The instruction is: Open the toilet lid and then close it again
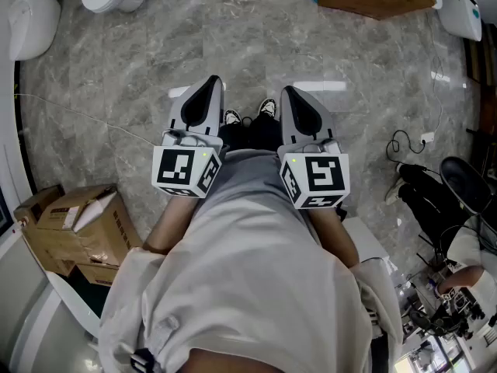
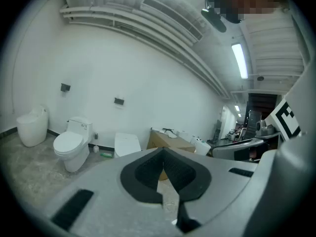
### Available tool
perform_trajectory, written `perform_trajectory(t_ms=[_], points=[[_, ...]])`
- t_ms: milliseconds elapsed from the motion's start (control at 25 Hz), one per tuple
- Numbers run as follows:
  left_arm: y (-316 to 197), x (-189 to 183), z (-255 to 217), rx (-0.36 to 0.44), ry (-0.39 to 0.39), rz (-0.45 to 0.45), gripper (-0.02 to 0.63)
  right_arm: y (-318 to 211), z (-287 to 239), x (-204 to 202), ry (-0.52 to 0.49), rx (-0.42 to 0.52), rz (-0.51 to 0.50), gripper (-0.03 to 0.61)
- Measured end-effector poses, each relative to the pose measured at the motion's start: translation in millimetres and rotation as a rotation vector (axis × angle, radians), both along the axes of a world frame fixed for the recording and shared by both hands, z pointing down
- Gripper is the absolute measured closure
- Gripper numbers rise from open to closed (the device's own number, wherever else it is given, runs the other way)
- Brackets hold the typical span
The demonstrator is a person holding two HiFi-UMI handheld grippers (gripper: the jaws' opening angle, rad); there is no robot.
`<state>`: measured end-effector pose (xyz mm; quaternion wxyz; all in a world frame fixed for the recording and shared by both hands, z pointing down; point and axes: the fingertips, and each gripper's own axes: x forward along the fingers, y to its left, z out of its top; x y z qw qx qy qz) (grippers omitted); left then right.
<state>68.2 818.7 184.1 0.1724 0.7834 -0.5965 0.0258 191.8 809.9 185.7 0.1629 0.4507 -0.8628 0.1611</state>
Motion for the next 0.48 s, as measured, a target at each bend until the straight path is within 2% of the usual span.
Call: perform_trajectory(t_ms=[120, 240, 360, 480], points=[[2.8, -15.4, -0.8, 0.007, -0.007, 0.007, 0.606, 4.4, -0.8, -12.4, -0.003, 0.001, 0.008, 0.568], [1.0, -32.1, -2.4, 0.015, -0.017, -0.003, 0.606, 3.9, -3.5, -22.9, -0.053, 0.000, 0.014, 0.568], [-3.1, -47.8, -8.7, 0.030, 0.020, -0.036, 0.606, -0.2, -9.8, -33.2, -0.123, 0.001, -0.026, 0.568], [-12.2, -52.5, -12.1, 0.030, 0.042, -0.018, 0.606, -10.3, -16.4, -41.5, -0.138, 0.007, -0.086, 0.568]])
